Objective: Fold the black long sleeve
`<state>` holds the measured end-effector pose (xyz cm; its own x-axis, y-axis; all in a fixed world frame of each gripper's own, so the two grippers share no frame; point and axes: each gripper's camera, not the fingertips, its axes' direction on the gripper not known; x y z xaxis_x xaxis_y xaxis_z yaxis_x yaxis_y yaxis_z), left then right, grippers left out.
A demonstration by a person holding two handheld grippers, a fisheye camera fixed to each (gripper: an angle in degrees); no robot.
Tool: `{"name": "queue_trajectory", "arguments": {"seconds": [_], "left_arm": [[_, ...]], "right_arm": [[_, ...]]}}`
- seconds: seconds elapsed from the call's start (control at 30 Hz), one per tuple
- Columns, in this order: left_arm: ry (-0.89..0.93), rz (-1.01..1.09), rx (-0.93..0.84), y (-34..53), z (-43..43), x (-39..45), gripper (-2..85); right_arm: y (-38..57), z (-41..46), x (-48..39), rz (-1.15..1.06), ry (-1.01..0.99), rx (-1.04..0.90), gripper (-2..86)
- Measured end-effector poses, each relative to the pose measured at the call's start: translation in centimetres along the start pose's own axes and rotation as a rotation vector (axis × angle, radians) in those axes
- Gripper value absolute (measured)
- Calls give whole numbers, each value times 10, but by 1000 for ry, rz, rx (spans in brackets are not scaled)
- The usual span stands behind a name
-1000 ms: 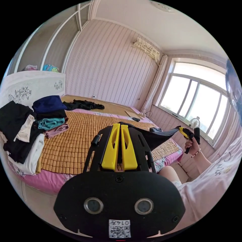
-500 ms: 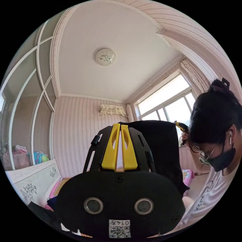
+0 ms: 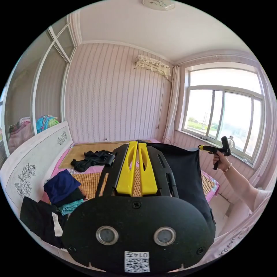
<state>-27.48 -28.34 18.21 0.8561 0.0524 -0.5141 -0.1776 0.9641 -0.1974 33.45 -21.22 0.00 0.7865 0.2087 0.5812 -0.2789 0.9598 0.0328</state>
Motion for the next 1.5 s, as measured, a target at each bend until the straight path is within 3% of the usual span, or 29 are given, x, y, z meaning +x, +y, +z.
{"name": "queue_trajectory", "arguments": {"seconds": [0.07, 0.2, 0.33, 0.47, 0.63, 0.8, 0.9, 1.03, 1.23, 1.5], "left_arm": [[-69, 56, 26, -25, 5, 14, -10], [-67, 44, 251, -88, -27, 26, -10], [-100, 72, 300, -101, -28, 29, -10], [-109, 68, 127, -50, 26, 4, -10], [-86, 0, -223, 91, 119, -33, -10], [-18, -72, -573, 264, 192, -46, -10], [11, -143, -733, 322, 206, -54, -10], [48, -140, -799, 353, 208, -53, -10], [53, -117, -840, 376, 194, -52, -9], [-53, -155, -709, 399, 159, -57, 29]], "right_arm": [[-27, -11, -1, 1, -72, 126, -4], [-85, -56, -61, -234, -196, 471, -5], [-84, -41, -87, -376, -137, 510, -5], [-33, 39, -38, -408, 38, 264, -5], [90, 145, 77, -276, 74, -70, -4], [249, 234, 205, 89, 81, -401, 1], [320, 246, 252, 316, 19, -474, 3], [373, 250, 262, 376, 23, -524, 4], [412, 263, 231, 294, 13, -583, 4], [464, 319, 178, -35, 431, -850, -3]]}}
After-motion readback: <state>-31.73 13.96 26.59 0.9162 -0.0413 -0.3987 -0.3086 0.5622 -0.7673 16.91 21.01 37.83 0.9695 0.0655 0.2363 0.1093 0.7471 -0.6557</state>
